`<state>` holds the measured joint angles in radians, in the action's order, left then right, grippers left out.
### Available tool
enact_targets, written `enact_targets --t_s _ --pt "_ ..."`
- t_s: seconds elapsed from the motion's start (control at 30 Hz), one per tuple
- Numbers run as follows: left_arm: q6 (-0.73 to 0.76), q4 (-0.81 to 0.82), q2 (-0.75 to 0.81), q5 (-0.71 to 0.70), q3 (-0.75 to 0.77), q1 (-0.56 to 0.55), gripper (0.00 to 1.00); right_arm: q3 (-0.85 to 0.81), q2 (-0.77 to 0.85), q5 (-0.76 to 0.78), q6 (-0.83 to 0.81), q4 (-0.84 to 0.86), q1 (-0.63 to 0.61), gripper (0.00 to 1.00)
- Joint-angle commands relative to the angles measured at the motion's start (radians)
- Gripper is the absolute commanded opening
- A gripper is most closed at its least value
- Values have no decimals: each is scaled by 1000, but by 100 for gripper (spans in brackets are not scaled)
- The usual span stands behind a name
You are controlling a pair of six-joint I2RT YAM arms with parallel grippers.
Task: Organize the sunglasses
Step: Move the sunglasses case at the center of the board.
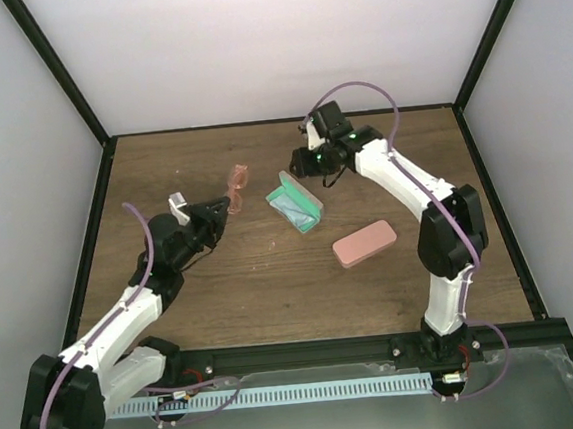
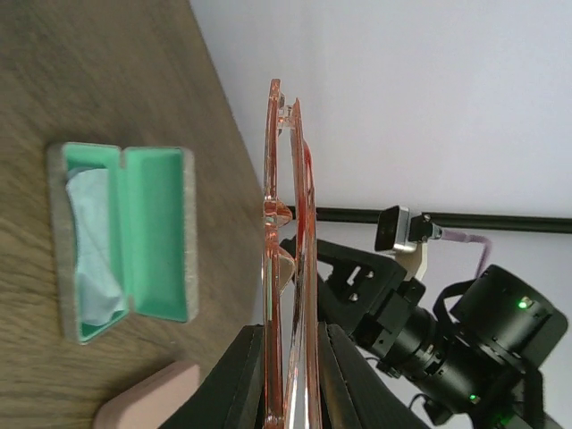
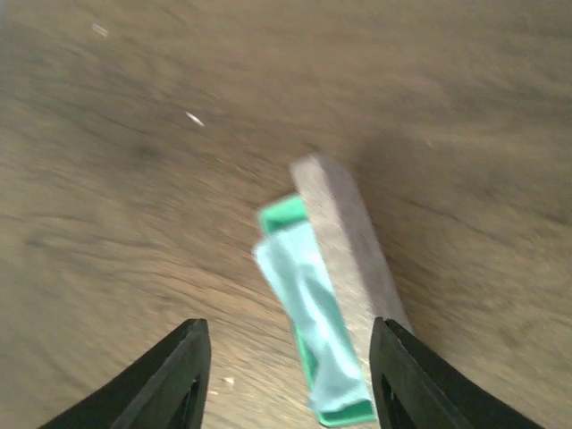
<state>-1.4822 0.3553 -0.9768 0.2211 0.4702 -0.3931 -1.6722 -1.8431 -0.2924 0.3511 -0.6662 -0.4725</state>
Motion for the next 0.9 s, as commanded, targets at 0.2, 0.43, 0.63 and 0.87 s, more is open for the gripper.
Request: enact_targets --t_s 0.2,0.43,0.63,0.87 --pt "114 -14 -55 167 60 79 12 7 -78 347 -207 -124 -81 60" --pt "114 -15 -54 199 59 111 12 16 -149 350 -236 -84 -86 52" --pt "112 -8 -66 237 56 134 12 33 -154 279 -264 -40 -86 41" --pt "117 -18 -66 257 52 151 12 103 -113 203 -300 -1 -92 20"
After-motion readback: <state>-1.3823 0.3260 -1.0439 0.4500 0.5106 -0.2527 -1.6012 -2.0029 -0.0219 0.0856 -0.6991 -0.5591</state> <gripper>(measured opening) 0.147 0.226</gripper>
